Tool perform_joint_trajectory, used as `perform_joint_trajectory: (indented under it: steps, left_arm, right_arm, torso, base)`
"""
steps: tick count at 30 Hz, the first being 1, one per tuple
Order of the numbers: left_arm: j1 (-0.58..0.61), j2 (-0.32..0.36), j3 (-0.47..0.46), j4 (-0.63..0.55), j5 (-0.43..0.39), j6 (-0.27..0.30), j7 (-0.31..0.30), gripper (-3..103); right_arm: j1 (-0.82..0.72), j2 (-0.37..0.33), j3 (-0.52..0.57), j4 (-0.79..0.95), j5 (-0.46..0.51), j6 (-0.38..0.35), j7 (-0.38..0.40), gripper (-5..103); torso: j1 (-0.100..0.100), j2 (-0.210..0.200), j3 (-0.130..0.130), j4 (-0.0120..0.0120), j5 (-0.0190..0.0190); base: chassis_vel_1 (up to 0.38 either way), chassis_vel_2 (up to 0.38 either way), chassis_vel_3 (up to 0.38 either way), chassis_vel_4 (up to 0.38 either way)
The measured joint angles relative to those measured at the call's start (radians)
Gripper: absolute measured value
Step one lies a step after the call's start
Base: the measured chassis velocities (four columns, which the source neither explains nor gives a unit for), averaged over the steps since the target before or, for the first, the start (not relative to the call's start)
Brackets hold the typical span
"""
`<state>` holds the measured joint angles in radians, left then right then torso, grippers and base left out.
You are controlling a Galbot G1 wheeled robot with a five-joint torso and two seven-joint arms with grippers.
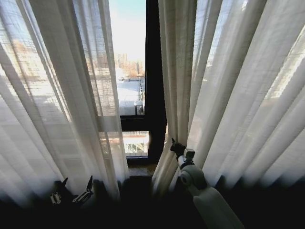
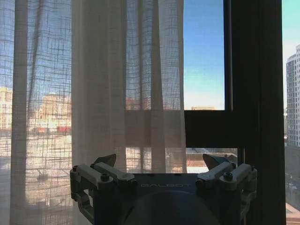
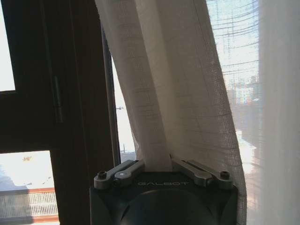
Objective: Open the curtains by pulling them apart, changing their state from closed to fully open.
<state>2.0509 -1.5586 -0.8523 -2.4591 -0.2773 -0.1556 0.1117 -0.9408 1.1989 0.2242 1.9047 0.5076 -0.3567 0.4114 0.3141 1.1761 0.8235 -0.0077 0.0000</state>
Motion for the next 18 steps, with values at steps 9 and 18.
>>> perform_joint_trajectory:
  steps: [9, 18]
  left_arm:
    - [0.023, -0.006, 0.000, 0.016, -0.001, -0.040, 0.002, 100]
    - [0.028, -0.003, 0.005, 0.026, -0.004, -0.054, 0.006, 100]
  right_arm:
    - [-0.008, -0.002, 0.057, -0.010, 0.004, 0.002, -0.001, 0]
    - [-0.022, -0.010, 0.091, -0.002, 0.009, 0.004, -0.001, 0]
  torso:
    - [0.000, 0.000, 0.000, 0.0000, 0.0002]
    - [0.000, 0.000, 0.000, 0.0001, 0.0000]
  base:
    - [-0.372, -0.365, 0.361, 0.370]
    - [-0.333, -0.343, 0.358, 0.339]
